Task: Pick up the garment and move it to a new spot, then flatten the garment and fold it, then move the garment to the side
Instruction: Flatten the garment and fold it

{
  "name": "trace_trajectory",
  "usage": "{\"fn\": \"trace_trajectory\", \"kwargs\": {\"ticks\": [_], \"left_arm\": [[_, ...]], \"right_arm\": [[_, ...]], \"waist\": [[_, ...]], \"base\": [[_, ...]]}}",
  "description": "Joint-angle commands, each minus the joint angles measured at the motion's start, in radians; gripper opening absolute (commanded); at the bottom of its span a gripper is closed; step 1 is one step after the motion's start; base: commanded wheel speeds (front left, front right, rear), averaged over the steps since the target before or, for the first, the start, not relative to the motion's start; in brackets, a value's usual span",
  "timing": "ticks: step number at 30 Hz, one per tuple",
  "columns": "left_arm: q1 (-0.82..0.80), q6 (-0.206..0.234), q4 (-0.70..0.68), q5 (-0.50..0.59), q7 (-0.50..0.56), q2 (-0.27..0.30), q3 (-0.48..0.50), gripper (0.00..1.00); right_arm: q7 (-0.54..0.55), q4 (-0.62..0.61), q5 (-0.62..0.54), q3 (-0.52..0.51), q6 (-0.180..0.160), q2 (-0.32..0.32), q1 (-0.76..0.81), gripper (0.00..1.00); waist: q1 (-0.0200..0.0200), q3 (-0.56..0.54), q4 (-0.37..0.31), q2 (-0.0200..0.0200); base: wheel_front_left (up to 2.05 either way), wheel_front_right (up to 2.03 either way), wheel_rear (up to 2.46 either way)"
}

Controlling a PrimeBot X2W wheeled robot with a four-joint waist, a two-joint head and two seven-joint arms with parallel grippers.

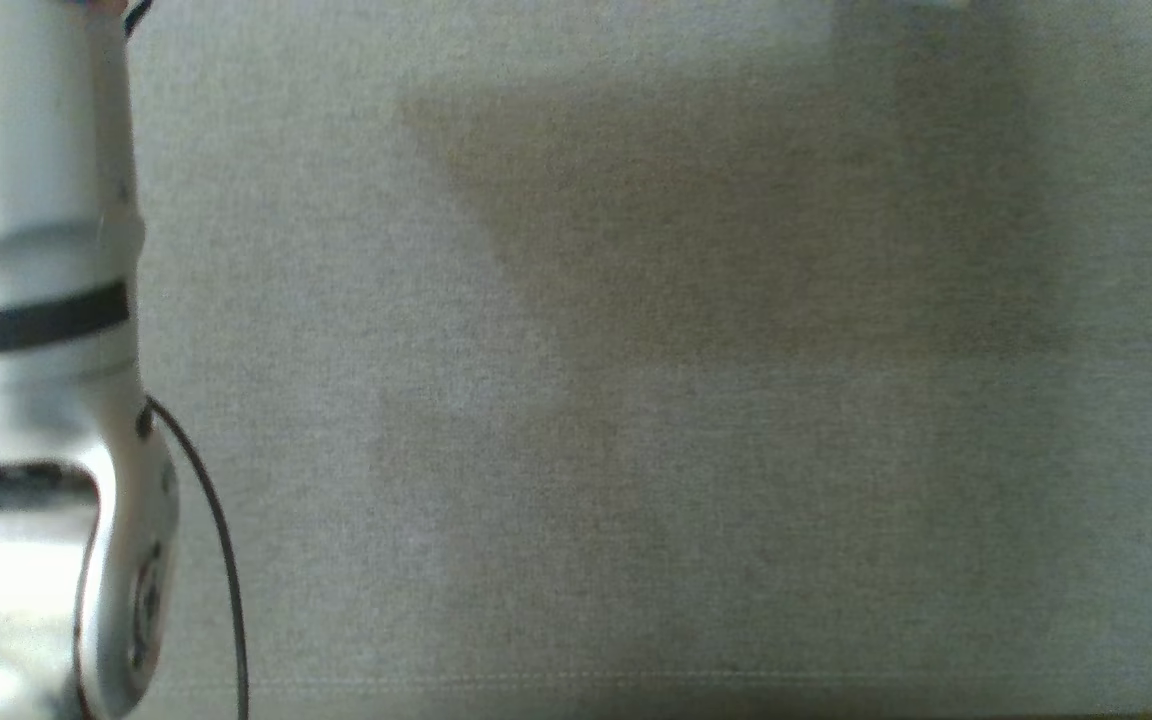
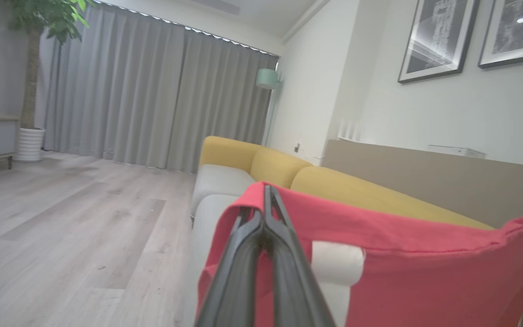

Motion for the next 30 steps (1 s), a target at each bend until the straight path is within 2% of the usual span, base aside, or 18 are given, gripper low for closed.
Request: {"fn": "trace_trajectory", "kwargs": {"ticks": [1,4,5,9,12,16,20,24,27,30], "left_arm": [[-0.09,-0.009,0.06,0.027,-0.087,0.029,0.012,0.0],[-0.111,-0.036,0.187,0.037,-0.181,0.017,-0.009,0.0],[-0.111,-0.036,0.187,0.037,-0.181,0.017,-0.009,0.0],[-0.05,-0.074,0.335,0.045,-0.248,0.01,-0.052,0.0],[0.024,-0.097,0.401,0.042,-0.274,0.003,-0.088,0.0],[0.161,-0.117,0.405,0.032,-0.29,0.002,-0.157,0.0],[0.343,-0.121,0.346,0.009,-0.292,0.055,-0.204,0.0],[0.578,-0.12,0.224,-0.03,-0.267,0.108,-0.211,0.0],[0.77,-0.086,0.077,-0.046,-0.22,0.138,-0.213,0.0],[0.963,-0.031,-0.105,-0.061,-0.158,0.163,-0.217,0.0]], "right_arm": [[-0.078,0.044,-0.012,0.009,0.008,0.036,-0.077,0.0],[-0.14,0.14,0.005,0.044,0.008,0.052,-0.074,0.0],[-0.14,0.14,0.005,0.044,0.008,0.052,-0.074,0.0],[-0.184,0.193,0.06,0.119,0.008,0.028,0.06,0.0],[-0.192,0.166,0.12,0.163,0.008,-0.013,0.211,0.0],[-0.157,0.052,0.183,0.22,0.008,-0.09,0.455,0.0],[-0.098,-0.109,0.226,0.226,0.008,-0.146,0.715,0.0],[-0.014,-0.276,0.234,0.187,0.008,-0.168,0.984,0.0],[0.072,-0.411,0.223,0.149,0.008,-0.173,1.187,0.0],[0.161,-0.555,0.215,0.09,0.008,-0.157,1.386,0.0]], "waist": [[-0.0001,0.052,0.013,0.0],[-0.0001,0.07,0.008,0.0],[-0.0001,0.07,0.008,0.0],[-0.0001,0.056,-0.003,0.0],[-0.0001,0.037,-0.012,0.0],[-0.0001,-0.002,-0.026,0.0],[-0.0001,-0.07,-0.045,0.0],[-0.0001,-0.157,-0.059,0.0],[-0.0001,-0.203,-0.06,0.0],[-0.0001,-0.226,-0.054,0.0]], "base": [[0.0,0.0,0.0],[0.0,0.0,0.0],[0.0,0.0,0.0],[0.0,0.0,0.0],[0.0,0.0,0.0],[0.0,0.0,0.0],[0.0,0.0,0.0],[0.0,0.0,0.0],[0.0,0.0,0.0],[0.0,0.0,0.0]]}}
